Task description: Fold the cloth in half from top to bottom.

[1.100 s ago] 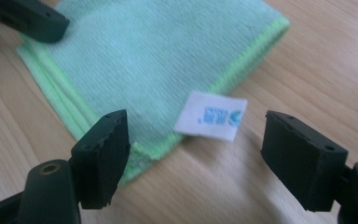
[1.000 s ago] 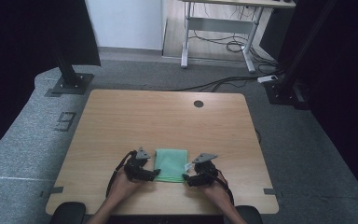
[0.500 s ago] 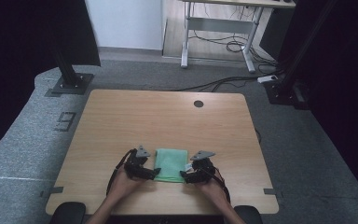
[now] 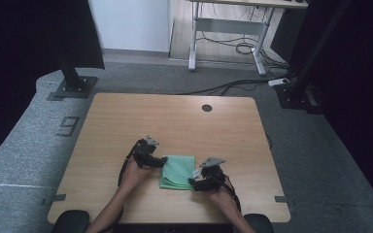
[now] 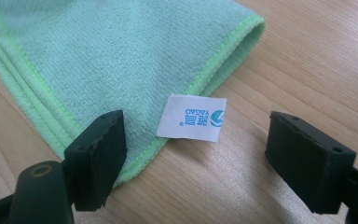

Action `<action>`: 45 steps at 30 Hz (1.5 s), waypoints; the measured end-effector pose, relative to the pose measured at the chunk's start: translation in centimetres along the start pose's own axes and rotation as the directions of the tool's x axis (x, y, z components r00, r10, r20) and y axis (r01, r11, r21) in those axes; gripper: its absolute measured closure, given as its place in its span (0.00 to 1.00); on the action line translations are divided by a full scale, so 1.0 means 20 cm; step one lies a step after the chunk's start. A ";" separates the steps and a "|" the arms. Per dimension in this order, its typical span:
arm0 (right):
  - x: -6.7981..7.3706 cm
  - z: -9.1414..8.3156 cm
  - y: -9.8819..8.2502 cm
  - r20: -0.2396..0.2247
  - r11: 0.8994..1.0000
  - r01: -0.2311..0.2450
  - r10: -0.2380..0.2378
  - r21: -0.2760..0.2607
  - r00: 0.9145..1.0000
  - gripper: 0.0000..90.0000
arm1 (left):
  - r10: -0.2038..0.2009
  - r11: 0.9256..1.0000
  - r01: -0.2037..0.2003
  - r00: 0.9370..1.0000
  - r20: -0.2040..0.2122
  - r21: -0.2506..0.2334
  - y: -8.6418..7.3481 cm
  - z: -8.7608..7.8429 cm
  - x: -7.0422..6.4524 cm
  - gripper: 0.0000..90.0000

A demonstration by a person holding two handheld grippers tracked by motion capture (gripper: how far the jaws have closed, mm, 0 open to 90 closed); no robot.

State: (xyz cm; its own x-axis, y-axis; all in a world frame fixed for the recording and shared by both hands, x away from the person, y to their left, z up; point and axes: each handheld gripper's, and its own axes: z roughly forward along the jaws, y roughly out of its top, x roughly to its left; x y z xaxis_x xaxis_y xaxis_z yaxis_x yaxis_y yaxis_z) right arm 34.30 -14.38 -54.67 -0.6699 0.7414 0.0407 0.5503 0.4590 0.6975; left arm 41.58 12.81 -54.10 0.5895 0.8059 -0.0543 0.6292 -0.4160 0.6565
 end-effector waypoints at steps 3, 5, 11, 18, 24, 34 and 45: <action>0.00 0.00 0.00 0.000 1.000 0.000 0.000 0.000 1.000 0.22 | 0.032 0.999 -0.032 0.999 -0.024 -0.018 0.01 -0.05 -0.03 0.17; 0.00 0.00 0.00 0.000 1.000 0.001 -0.001 0.001 1.000 0.22 | 0.045 0.999 -0.045 0.999 -0.016 -0.027 0.01 -0.08 -0.05 0.16; 0.00 0.00 0.00 0.003 1.000 -0.005 0.005 -0.002 1.000 0.22 | 0.108 0.994 -0.108 0.992 0.061 -0.003 -0.11 -0.20 -0.16 0.15; 0.00 0.00 0.00 0.009 1.000 -0.005 0.005 -0.003 1.000 0.20 | 0.082 0.997 -0.082 0.994 0.066 -0.002 -0.24 -0.20 -0.15 0.14; 0.00 0.01 -0.01 0.015 1.000 -0.004 0.004 -0.008 1.000 0.17 | 0.087 0.996 -0.086 0.996 0.026 -0.025 -0.26 -0.17 -0.15 0.04; -0.03 0.03 0.02 0.025 1.000 0.008 -0.008 -0.017 1.000 0.17 | 0.060 0.998 -0.060 0.998 0.016 -0.027 -0.23 -0.14 -0.11 0.02; -0.11 0.10 0.08 0.032 0.999 -0.015 0.016 -0.029 0.999 0.16 | 0.032 0.999 -0.032 0.999 0.009 -0.021 -0.15 -0.08 -0.03 0.01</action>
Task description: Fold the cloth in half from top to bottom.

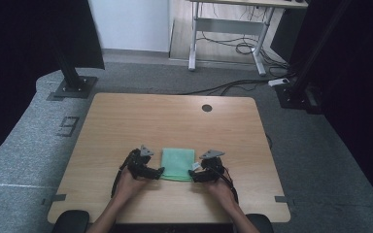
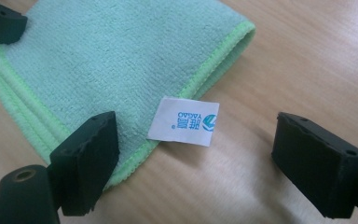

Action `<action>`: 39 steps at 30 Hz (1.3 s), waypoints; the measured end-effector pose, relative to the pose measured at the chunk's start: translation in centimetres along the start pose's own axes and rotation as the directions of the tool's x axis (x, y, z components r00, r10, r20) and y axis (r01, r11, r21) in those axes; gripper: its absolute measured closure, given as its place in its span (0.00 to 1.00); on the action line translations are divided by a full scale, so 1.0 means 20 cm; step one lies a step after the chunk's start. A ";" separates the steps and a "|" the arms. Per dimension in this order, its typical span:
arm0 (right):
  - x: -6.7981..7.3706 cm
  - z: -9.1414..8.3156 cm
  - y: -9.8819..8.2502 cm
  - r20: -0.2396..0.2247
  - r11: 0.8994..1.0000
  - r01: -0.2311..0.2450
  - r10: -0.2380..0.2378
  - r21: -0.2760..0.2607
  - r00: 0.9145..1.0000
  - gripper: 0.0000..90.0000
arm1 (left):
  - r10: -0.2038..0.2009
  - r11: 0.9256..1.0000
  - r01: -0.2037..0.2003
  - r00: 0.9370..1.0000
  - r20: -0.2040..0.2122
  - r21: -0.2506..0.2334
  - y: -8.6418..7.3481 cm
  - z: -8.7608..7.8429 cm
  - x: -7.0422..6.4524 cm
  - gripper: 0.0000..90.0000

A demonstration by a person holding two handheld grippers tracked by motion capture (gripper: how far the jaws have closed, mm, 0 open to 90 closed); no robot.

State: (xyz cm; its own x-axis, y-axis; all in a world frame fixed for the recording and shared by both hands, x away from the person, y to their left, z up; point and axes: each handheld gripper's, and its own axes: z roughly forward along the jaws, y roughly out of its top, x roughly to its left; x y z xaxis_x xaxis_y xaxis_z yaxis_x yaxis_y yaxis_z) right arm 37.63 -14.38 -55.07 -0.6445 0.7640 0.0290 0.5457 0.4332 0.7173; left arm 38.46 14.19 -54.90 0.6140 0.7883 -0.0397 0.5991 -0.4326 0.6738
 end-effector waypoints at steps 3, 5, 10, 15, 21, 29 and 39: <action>-0.02 0.02 0.02 0.003 1.000 -0.006 0.006 -0.001 1.000 0.16 | -0.008 1.000 0.008 1.000 -0.007 0.003 0.02 0.01 0.02 0.00; -0.03 0.03 0.03 0.008 1.000 -0.007 0.007 -0.004 1.000 0.16 | -0.015 1.000 0.015 1.000 -0.014 0.003 0.03 0.03 0.03 0.00; -0.06 0.07 0.07 0.013 1.000 -0.016 0.016 -0.004 1.000 0.16 | -0.027 1.000 0.027 0.999 -0.024 0.001 0.06 0.05 0.07 0.00; -0.09 0.10 0.09 0.023 1.000 -0.025 0.025 -0.010 0.999 0.16 | -0.029 1.000 0.029 0.999 -0.020 -0.001 0.09 0.08 0.10 0.00; -0.13 0.13 0.12 0.038 0.999 -0.035 0.035 -0.023 0.999 0.16 | -0.035 0.999 0.035 0.999 -0.027 -0.002 0.14 0.12 0.15 0.00; -0.15 0.15 0.14 0.036 0.999 -0.038 0.039 -0.032 0.999 0.16 | -0.038 0.999 0.038 0.999 -0.027 -0.005 0.15 0.12 0.16 0.01; -0.16 0.14 0.15 0.007 0.998 -0.048 0.048 -0.030 0.999 0.17 | -0.036 0.999 0.036 0.999 -0.015 -0.020 0.14 0.11 0.16 0.00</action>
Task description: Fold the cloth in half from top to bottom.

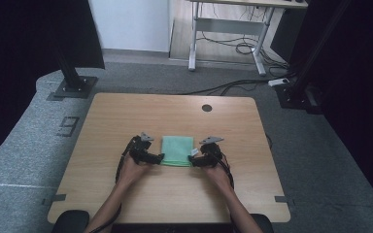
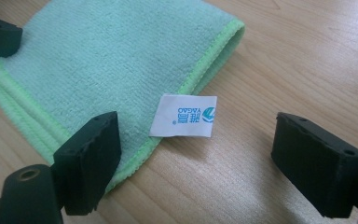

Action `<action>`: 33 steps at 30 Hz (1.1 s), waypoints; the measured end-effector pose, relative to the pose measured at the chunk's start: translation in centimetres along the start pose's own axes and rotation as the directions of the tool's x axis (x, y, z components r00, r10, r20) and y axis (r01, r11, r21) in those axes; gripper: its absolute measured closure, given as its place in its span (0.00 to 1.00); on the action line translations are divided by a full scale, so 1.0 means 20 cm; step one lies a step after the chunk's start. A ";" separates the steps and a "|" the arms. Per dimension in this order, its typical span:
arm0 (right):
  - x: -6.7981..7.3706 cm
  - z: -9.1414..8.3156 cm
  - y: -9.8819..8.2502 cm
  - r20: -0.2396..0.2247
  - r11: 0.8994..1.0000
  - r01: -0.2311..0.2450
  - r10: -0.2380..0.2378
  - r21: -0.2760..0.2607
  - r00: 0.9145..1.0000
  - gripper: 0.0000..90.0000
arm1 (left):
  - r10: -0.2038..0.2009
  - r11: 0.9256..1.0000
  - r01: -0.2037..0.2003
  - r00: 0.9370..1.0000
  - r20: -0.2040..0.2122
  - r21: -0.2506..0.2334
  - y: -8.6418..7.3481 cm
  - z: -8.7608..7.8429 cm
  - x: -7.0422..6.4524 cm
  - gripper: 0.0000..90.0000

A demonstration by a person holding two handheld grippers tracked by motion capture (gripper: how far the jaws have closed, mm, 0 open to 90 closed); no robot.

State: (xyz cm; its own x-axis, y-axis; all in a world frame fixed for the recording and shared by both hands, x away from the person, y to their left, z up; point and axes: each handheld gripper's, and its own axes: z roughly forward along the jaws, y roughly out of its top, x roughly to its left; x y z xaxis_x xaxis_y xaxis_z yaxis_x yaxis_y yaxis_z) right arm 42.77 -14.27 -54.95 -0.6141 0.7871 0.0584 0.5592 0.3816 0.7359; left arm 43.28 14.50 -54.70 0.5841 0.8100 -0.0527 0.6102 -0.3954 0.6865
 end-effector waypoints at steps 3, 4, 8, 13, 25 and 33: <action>0.00 -0.02 0.00 -0.005 1.000 0.012 -0.012 -0.003 1.000 0.15 | 0.012 1.000 -0.012 1.000 -0.016 -0.002 0.00 -0.02 -0.02 0.01; 0.01 -0.04 0.01 -0.009 1.000 0.018 -0.018 -0.005 1.000 0.15 | 0.045 0.999 -0.045 0.999 -0.019 -0.002 0.01 -0.04 -0.04 0.01; 0.01 -0.10 0.02 -0.021 0.999 0.035 -0.036 -0.021 0.999 0.14 | 0.079 0.997 -0.079 0.997 0.007 -0.019 0.01 -0.11 -0.07 0.00; 0.02 -0.18 0.03 -0.026 0.998 0.049 -0.049 -0.029 0.998 0.11 | 0.110 0.993 -0.109 0.993 0.043 -0.034 0.00 -0.20 -0.09 0.00; 0.03 -0.36 -0.03 -0.022 0.996 0.081 -0.081 -0.030 0.996 0.00 | 0.113 0.991 -0.109 0.992 0.056 -0.075 -0.07 -0.39 -0.10 0.00; 0.04 -0.43 -0.10 -0.008 0.995 0.091 -0.091 -0.029 0.996 0.00 | 0.104 0.993 -0.100 0.993 0.048 -0.069 -0.16 -0.45 -0.08 0.00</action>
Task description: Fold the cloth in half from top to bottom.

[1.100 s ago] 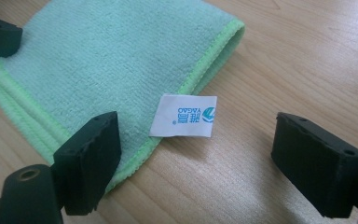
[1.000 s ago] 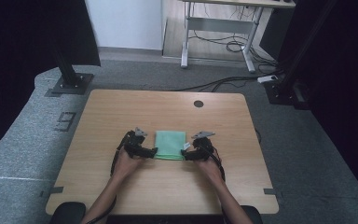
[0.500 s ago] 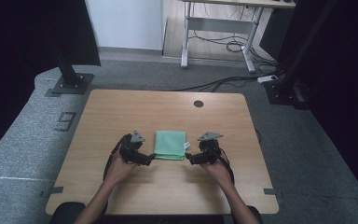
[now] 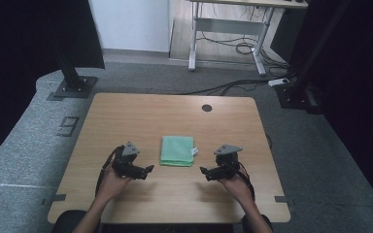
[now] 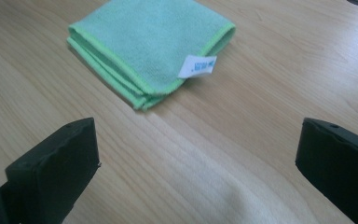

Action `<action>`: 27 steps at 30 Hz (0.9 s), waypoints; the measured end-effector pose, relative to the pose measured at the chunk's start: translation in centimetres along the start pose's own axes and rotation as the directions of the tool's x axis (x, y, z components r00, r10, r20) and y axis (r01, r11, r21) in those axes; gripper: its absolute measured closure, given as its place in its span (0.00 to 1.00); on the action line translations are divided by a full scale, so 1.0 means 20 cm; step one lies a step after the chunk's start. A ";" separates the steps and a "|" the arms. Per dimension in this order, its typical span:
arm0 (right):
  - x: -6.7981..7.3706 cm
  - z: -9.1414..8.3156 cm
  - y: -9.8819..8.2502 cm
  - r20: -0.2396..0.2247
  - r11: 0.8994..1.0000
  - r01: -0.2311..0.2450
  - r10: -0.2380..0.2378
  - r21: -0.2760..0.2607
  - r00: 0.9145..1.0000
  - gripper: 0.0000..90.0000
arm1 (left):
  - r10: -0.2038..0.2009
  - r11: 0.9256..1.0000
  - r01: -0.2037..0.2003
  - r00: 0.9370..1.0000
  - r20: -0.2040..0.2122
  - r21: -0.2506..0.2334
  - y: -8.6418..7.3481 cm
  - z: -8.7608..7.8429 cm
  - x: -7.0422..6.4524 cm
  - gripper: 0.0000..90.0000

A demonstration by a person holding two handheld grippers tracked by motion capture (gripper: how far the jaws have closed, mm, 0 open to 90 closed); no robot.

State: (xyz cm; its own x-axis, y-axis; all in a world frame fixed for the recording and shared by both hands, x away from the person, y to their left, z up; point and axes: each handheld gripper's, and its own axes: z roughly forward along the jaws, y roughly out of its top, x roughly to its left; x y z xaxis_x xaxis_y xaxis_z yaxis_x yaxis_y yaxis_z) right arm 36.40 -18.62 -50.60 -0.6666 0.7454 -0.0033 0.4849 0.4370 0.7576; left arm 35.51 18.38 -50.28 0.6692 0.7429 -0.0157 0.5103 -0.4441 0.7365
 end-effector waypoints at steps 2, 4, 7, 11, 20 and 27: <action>0.00 -0.01 -0.02 0.003 1.000 -0.001 0.001 0.001 1.000 0.00 | -0.007 1.000 0.007 1.000 0.001 0.007 -0.03 -0.01 0.01 0.00; 0.00 -0.02 -0.04 0.006 1.000 -0.001 0.001 0.004 1.000 0.00 | -0.015 1.000 0.015 1.000 0.000 0.012 -0.06 -0.01 0.02 0.00; -0.02 -0.03 -0.07 0.015 1.000 -0.011 0.011 0.001 1.000 0.00 | -0.035 0.999 0.035 0.999 0.000 0.009 -0.10 -0.02 0.02 0.00; -0.03 -0.04 -0.11 0.021 1.000 -0.023 0.023 0.002 1.000 0.00 | -0.054 0.999 0.054 0.999 -0.003 0.008 -0.15 -0.03 0.03 0.00; -0.05 -0.01 -0.20 0.028 0.999 -0.040 0.039 0.021 0.999 0.00 | -0.048 0.998 0.049 0.999 -0.018 0.042 -0.22 0.01 0.04 0.00; -0.04 0.03 -0.25 0.016 0.998 -0.050 0.050 0.044 0.999 0.00 | -0.027 0.996 0.028 1.000 -0.015 0.083 -0.24 0.05 0.00 0.00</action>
State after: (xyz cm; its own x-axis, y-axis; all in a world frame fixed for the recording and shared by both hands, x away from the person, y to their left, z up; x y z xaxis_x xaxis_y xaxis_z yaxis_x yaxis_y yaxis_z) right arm 34.96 -21.09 -54.79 -0.6327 0.7740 0.0240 0.5425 0.4209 0.7270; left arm 33.69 20.05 -54.59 0.6468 0.7622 -0.0256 0.5721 -0.4627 0.6772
